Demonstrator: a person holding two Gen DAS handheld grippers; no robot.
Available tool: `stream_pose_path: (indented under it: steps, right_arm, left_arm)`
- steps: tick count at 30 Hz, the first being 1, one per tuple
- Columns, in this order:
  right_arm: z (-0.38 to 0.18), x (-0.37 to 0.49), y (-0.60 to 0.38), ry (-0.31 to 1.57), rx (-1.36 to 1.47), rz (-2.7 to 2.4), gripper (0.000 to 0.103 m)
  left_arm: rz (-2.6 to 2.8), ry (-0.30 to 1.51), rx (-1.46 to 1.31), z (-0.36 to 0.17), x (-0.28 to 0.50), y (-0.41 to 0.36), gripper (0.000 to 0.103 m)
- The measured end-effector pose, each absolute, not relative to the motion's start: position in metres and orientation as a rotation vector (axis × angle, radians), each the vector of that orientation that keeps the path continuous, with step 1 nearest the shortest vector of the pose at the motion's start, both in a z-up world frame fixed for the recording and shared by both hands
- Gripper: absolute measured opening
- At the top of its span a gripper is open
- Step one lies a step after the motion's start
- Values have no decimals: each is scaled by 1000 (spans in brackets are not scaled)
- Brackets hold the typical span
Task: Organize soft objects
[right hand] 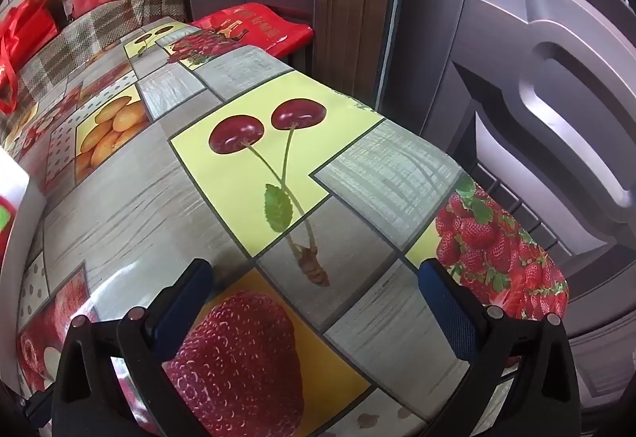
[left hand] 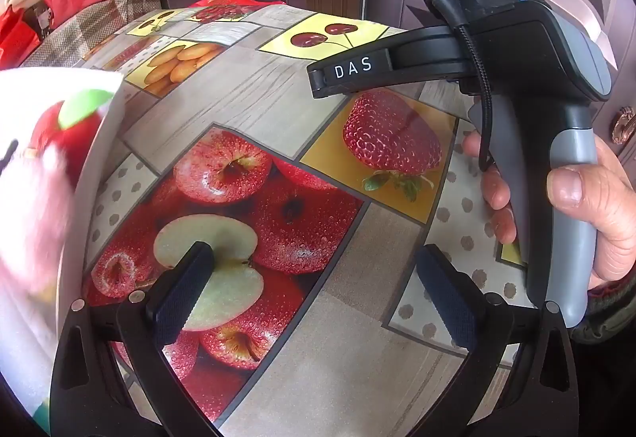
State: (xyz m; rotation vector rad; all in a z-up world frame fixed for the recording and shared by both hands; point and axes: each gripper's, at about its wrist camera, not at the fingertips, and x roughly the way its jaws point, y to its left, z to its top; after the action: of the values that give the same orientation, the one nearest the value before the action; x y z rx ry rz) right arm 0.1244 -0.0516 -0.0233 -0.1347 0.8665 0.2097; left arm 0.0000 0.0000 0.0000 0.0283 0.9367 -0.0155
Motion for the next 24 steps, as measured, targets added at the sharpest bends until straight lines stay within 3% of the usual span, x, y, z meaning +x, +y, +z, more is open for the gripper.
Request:
stream_pose_path:
  steps: [24]
  right_arm:
    - [-23, 125, -53, 868, -130, 211, 103]
  left_arm:
    - [-15, 937, 28, 0, 0, 0, 102]
